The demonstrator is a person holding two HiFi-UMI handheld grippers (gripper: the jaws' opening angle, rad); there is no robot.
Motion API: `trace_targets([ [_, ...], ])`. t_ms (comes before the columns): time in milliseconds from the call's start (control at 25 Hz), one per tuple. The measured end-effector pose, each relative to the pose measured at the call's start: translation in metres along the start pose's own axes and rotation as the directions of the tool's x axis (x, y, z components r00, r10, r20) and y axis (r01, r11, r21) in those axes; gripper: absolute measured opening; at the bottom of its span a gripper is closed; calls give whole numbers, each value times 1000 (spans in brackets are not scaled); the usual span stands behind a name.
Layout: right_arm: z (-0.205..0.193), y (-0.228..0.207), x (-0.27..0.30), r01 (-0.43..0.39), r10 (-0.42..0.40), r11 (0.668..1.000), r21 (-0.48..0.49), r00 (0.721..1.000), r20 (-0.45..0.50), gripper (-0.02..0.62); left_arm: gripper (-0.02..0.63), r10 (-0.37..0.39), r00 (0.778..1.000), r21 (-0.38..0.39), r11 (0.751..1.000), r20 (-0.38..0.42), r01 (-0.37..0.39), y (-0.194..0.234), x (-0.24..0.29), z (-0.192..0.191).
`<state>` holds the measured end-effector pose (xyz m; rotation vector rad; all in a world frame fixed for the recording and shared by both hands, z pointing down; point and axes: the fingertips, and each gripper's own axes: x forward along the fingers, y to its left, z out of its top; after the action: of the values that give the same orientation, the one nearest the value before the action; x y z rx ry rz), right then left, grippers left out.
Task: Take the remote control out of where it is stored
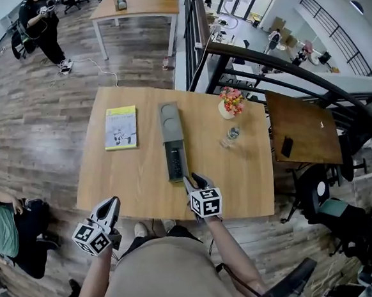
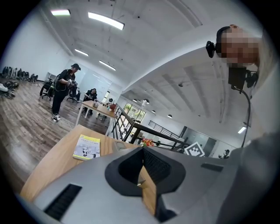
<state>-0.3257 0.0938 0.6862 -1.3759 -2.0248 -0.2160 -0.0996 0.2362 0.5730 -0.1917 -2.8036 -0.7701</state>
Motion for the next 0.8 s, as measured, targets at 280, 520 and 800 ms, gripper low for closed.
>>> trace_targets([
  [280, -19, -15, 45, -34, 31, 999, -22, 994, -105, 110, 5, 93, 996, -29, 995, 14, -93, 5, -1, -3],
  [520, -36, -26, 88, -45, 33, 997, -65, 982, -184, 111, 5, 147, 989, -34, 989, 33, -146, 10, 5, -3],
  [800, -73, -37, 134, -56, 32, 996, -72, 951, -307, 112, 5, 186, 982, -41, 982, 44, -185, 11, 13, -5],
])
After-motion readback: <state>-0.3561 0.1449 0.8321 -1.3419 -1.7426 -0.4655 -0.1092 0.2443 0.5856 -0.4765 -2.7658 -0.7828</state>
